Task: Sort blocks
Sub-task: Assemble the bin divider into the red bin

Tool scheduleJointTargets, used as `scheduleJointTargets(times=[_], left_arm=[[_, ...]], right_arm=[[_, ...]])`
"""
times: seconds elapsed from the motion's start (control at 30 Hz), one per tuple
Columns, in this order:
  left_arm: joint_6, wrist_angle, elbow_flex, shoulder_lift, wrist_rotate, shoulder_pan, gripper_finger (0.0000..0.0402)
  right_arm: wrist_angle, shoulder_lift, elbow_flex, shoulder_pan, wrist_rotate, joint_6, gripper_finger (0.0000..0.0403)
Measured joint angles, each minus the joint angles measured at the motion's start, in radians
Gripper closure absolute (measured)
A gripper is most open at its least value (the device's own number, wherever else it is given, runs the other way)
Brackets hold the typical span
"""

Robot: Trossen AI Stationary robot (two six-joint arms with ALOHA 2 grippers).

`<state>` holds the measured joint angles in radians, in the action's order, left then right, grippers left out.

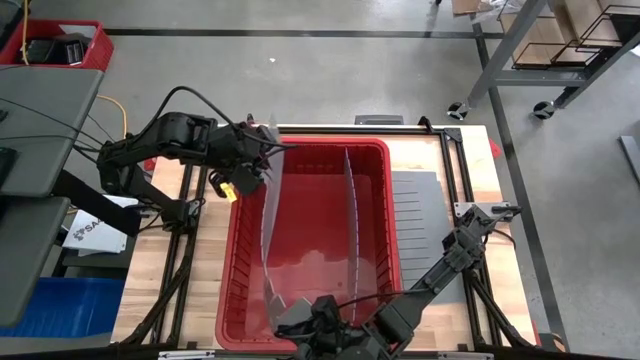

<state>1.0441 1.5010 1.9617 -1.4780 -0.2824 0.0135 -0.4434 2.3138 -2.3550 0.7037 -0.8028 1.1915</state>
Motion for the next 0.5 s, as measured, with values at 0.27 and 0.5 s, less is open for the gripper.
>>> scheduleJointTargets(times=[0.27,0.5], left_arm=[[-0.002,0.017,0.0,0.0,0.005,0.016,0.0401],[0.006,0.0,-0.001,0.0,0.023,0.046,0.0401]], right_arm=[[0.001,0.0,0.0,-0.001,-0.004,-0.004,0.0403],[0.005,0.0,0.0,-0.002,-0.008,-0.016,0.0403]])
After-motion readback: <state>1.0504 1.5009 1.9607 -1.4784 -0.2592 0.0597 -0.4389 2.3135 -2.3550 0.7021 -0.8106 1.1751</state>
